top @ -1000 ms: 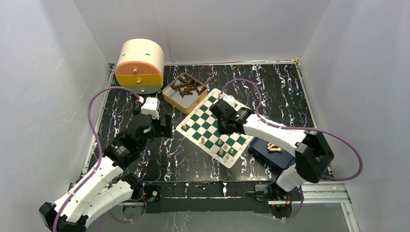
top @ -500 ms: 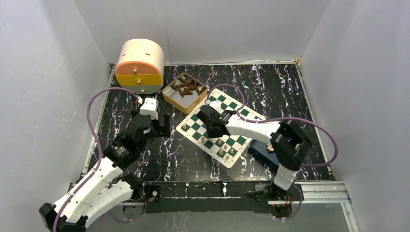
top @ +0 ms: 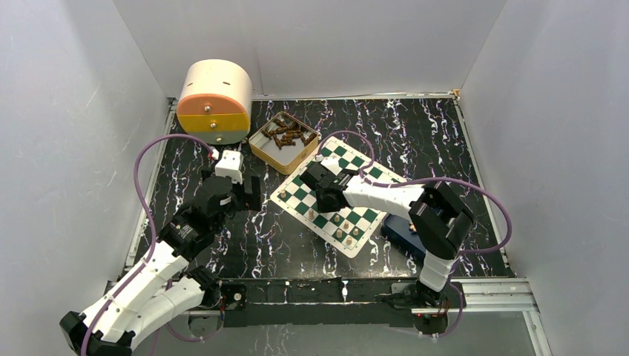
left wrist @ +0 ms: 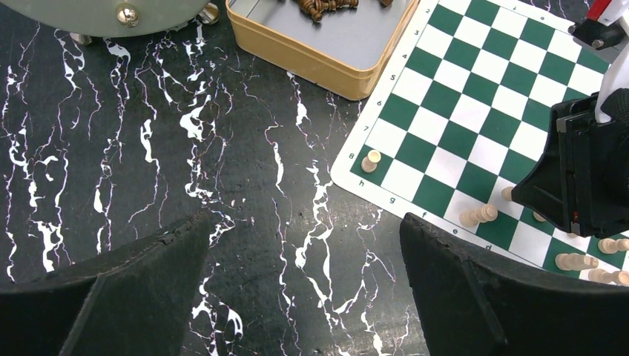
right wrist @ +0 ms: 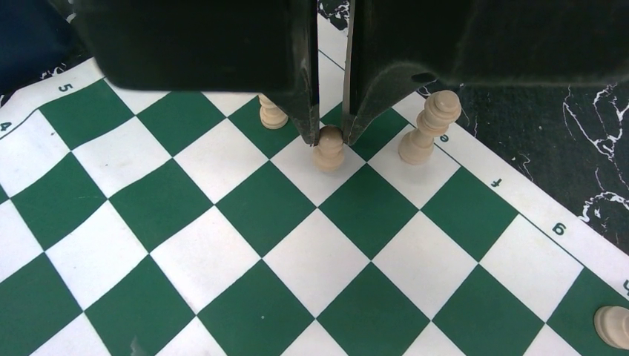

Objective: Set up the chess pieces on the board
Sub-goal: Place the chess piece on the chessboard.

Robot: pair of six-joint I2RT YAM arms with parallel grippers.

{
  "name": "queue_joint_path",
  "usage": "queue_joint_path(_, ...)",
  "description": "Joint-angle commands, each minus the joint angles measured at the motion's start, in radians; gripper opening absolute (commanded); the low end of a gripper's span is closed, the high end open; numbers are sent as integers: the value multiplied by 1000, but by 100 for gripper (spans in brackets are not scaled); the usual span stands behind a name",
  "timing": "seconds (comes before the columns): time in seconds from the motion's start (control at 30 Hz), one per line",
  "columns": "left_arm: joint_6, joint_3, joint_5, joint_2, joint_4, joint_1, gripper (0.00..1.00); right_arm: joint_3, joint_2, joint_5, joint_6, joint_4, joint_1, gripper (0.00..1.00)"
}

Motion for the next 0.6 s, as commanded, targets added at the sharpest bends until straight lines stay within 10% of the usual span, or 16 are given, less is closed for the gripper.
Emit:
queue_joint_path(0.0,6,-1,-23,-12,7,-5,96,16,15,5,25,10,6,19)
queue_joint_path(0.57,9,-1,-22,-12,7,-5,96,31,48,7,33,-27,6,20)
